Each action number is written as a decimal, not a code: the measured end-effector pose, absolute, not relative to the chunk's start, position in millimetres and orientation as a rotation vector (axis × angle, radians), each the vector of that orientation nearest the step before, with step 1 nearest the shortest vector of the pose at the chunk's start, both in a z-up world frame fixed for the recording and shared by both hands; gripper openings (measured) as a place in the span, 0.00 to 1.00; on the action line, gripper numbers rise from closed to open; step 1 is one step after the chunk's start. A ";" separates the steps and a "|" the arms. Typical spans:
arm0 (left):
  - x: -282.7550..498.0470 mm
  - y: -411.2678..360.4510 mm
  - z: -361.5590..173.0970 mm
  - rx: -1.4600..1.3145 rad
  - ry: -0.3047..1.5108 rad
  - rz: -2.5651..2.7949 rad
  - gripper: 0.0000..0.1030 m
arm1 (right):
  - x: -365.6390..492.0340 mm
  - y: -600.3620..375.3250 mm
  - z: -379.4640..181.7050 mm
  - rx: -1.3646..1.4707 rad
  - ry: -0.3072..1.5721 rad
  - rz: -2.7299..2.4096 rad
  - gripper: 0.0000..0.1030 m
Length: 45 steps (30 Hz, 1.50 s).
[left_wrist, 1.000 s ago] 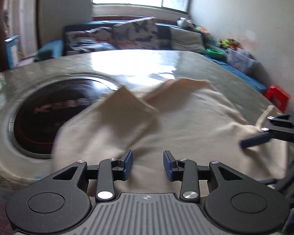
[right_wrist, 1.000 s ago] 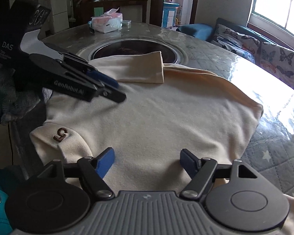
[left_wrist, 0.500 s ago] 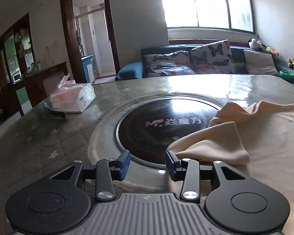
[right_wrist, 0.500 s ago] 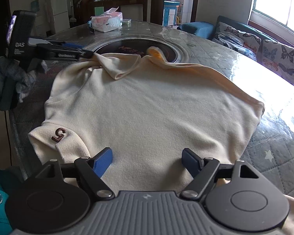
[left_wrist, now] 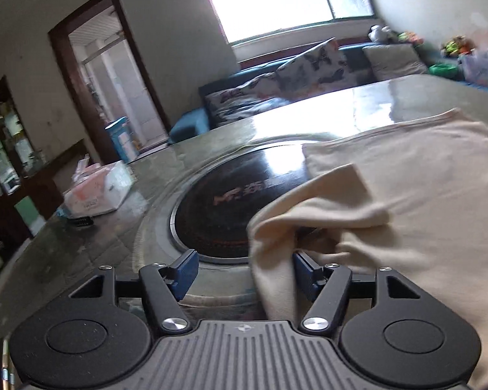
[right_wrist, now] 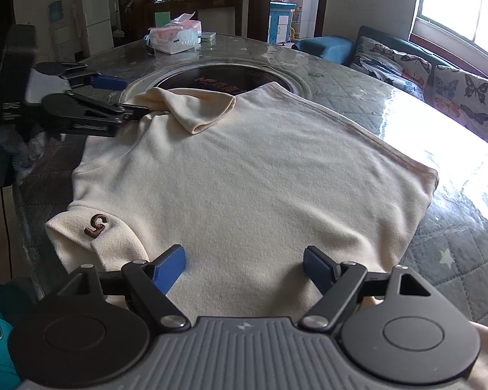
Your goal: Fold clothes
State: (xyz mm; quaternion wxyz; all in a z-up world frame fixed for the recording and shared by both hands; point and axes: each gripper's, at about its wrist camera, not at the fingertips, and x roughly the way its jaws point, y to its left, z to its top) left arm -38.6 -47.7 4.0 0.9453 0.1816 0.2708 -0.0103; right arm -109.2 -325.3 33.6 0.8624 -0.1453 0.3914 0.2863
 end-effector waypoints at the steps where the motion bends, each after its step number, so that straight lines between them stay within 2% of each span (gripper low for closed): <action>1: -33.8 -44.4 2.9 0.372 0.553 0.008 0.66 | -109.5 -325.5 33.7 -0.304 0.820 0.599 0.79; 15: -14.3 40.2 8.1 0.149 0.613 0.407 0.70 | -109.7 -325.0 32.2 -0.308 0.824 0.598 0.80; 24: -34.6 93.6 16.2 0.065 0.649 0.566 0.68 | -111.1 -323.5 33.1 -0.316 0.822 0.592 0.80; 35: -48.8 31.5 34.5 0.122 0.582 0.274 0.71 | -117.6 -283.0 50.1 -0.374 0.748 0.698 0.79; 45: -35.3 -3.4 7.7 0.280 0.596 0.186 0.72 | -126.5 -247.0 35.3 -0.416 0.764 0.815 0.77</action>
